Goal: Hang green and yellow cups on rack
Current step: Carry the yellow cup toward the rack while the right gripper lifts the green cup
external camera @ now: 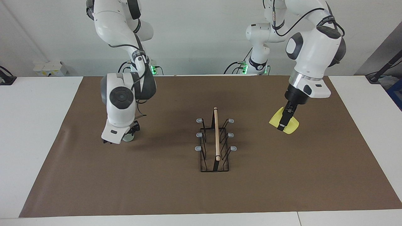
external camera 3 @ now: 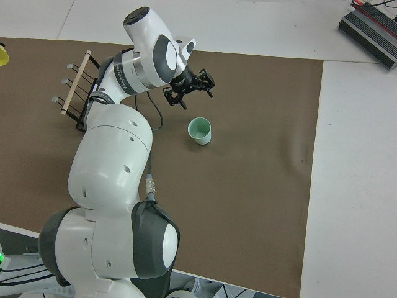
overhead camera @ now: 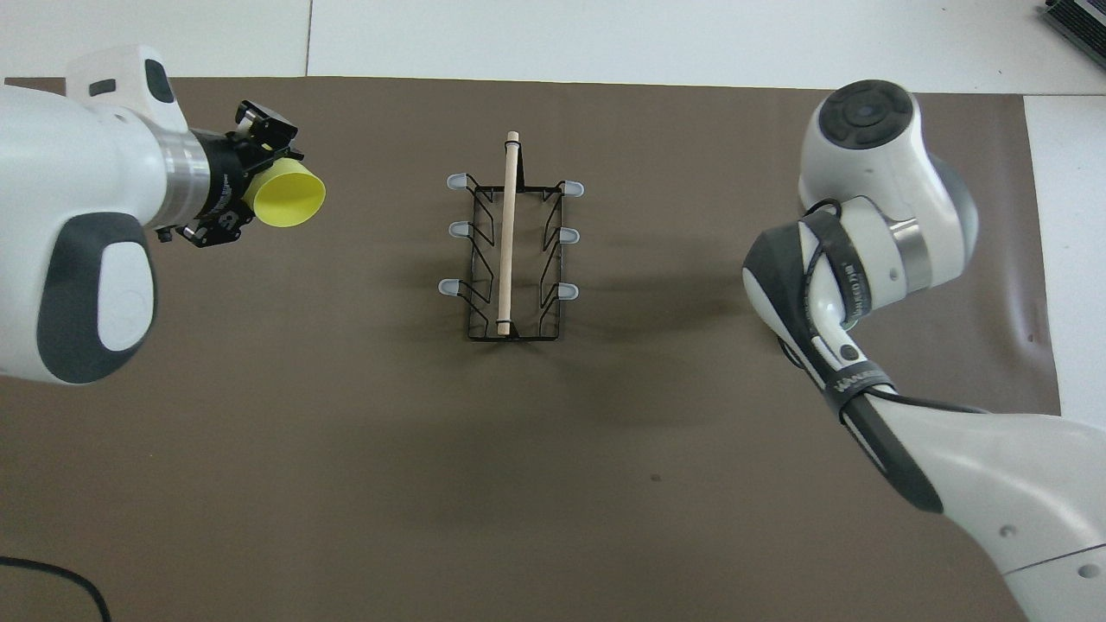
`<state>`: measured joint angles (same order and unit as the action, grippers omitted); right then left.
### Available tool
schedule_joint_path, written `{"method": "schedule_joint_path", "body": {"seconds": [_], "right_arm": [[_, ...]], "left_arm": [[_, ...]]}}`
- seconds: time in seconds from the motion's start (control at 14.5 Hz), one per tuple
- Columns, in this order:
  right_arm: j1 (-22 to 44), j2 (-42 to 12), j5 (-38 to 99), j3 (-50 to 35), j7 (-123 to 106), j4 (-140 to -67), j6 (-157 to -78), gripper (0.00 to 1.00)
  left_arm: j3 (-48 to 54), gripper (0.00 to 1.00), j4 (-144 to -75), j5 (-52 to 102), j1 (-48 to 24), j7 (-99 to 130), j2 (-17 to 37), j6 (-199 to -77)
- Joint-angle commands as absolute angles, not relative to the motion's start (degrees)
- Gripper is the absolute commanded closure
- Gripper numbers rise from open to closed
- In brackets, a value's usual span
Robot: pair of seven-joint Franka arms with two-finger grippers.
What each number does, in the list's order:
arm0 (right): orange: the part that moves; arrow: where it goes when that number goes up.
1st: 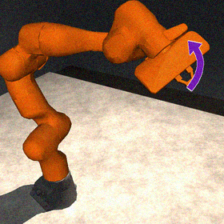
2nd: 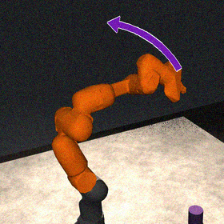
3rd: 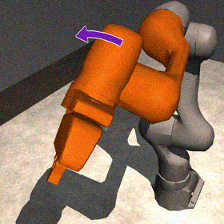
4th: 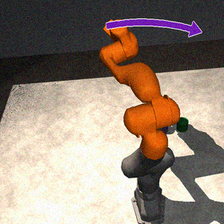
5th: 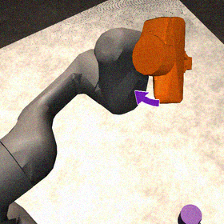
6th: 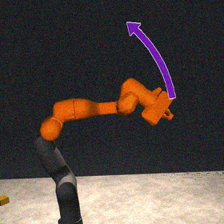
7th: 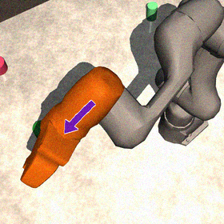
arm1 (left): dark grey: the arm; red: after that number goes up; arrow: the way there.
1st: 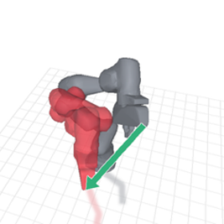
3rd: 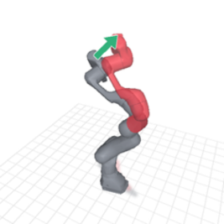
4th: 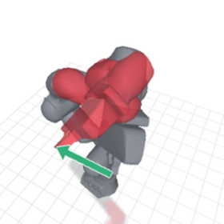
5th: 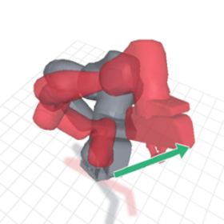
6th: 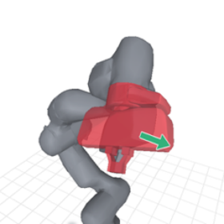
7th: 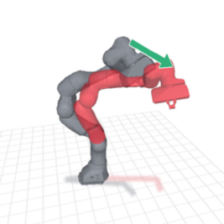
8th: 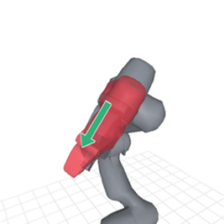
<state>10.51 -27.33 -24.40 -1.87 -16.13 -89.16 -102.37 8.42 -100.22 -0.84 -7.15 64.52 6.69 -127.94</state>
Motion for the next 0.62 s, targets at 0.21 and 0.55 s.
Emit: {"method": "schedule_joint_path", "body": {"seconds": [0.21, 0.55], "right_arm": [[15.0, -28.4, -36.5, -2.5, -25.8, -98.2, -103.3, 0.0], [18.3, -25.2, -44.5, -2.7, -29.9, -104.9, -103.0, 0.0]], "left_arm": [[16.4, 1.0, -109.1, -19.5, -7.0, 73.3, 2.2, -131.8], [22.8, 1.0, -119.4, -37.8, -7.0, 88.4, -1.7, -138.7]]}}
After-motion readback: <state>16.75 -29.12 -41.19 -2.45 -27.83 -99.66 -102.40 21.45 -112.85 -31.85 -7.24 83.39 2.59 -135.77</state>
